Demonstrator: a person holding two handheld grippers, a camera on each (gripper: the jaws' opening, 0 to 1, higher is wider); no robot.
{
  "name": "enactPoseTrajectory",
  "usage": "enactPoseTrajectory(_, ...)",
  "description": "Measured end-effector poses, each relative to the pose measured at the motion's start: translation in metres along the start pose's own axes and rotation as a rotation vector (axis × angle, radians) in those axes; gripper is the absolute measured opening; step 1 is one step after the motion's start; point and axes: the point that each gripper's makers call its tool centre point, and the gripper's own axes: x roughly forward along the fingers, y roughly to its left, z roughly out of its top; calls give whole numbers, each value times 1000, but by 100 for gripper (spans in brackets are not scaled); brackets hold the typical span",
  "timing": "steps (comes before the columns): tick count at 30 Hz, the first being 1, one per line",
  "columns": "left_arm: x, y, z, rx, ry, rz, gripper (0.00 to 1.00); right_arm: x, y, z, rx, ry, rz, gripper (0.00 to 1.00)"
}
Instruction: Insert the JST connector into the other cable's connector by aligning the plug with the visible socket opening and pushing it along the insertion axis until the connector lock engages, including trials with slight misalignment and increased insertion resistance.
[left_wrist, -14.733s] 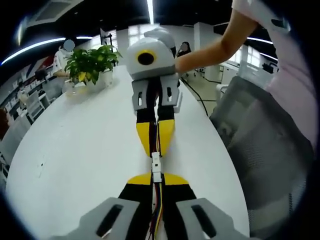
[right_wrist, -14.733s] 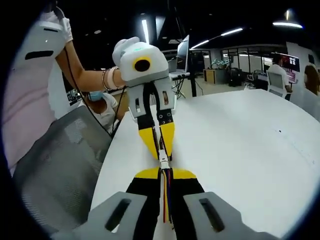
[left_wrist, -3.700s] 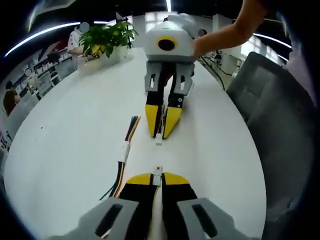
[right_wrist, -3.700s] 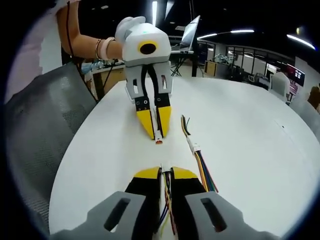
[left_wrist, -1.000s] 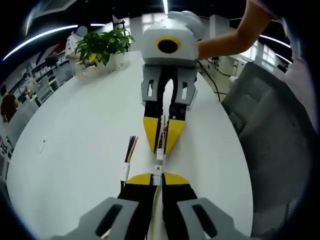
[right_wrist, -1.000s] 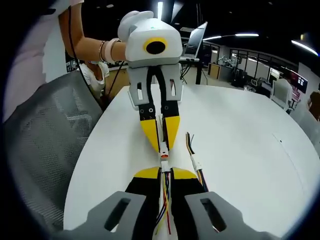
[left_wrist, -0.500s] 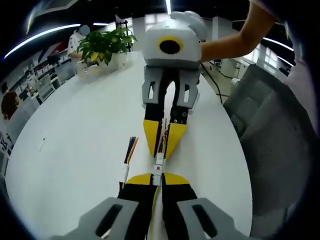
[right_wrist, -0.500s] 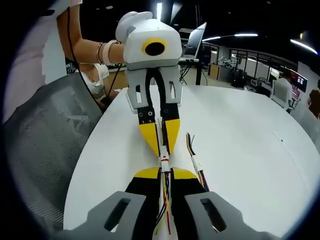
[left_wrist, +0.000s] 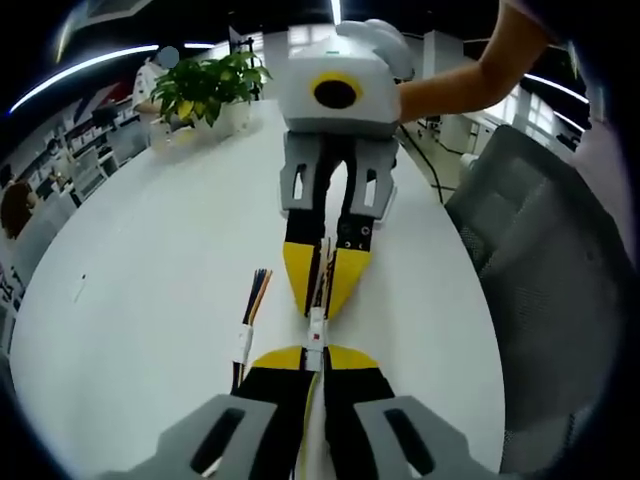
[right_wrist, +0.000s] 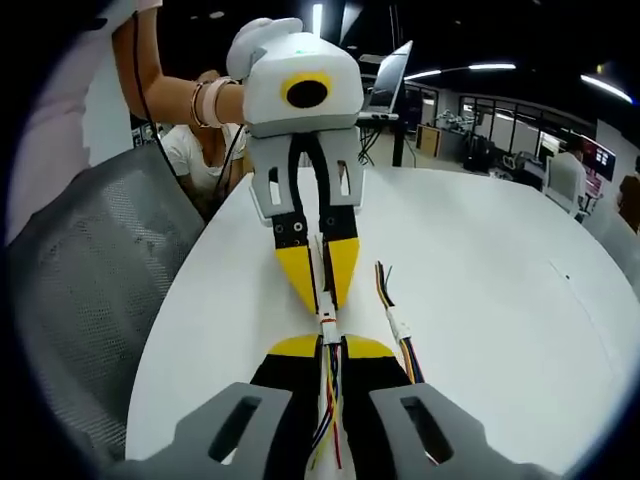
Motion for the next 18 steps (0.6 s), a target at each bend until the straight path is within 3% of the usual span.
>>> enactPoseTrajectory(18, 4, -1, -5, 11, 20, 0, 0, 3, 5, 0, 11, 1, 15, 3)
